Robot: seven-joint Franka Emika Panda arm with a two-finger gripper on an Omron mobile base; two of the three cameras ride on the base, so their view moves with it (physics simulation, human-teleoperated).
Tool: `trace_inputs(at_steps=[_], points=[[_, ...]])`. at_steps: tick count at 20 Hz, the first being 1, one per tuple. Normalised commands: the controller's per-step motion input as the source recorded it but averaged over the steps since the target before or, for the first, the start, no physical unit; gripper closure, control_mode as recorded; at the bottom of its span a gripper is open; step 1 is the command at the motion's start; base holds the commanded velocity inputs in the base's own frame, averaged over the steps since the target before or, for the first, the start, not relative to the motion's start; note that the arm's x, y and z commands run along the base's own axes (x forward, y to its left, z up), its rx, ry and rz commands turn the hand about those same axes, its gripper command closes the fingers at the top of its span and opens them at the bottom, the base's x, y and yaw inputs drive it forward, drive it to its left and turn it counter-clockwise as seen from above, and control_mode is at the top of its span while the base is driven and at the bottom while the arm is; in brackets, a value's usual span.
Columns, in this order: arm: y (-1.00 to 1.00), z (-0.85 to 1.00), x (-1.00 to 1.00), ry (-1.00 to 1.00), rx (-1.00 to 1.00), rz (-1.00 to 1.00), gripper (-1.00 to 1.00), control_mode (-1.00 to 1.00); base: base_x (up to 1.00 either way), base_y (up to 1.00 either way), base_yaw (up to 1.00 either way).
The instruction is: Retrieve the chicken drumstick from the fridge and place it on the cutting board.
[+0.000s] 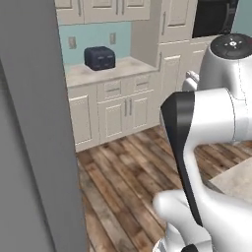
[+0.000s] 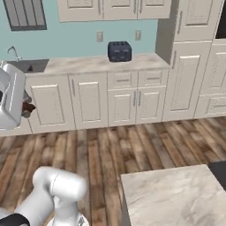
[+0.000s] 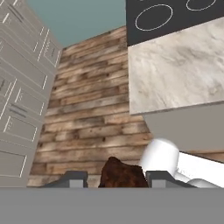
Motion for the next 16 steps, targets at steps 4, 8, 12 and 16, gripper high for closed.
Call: trace_inputs(at_steps=[4, 8, 12, 16], points=[[0.00, 0.00, 0.00, 0.00, 0.00, 0.00, 1.00, 1.00, 1.00, 0.15, 0.11], [0.00, 0.00, 0.00, 0.00, 0.00, 0.00, 1.00, 1.00, 0.98, 0.12, 0.43], [0.00, 0.00, 0.00, 0.00, 0.00, 0.00, 1.00, 1.00, 0.12, 0.03, 0.93], [0.00, 0.00, 0.00, 0.00, 0.00, 0.00, 1.00, 1.00, 0.00, 0.07, 0.97]])
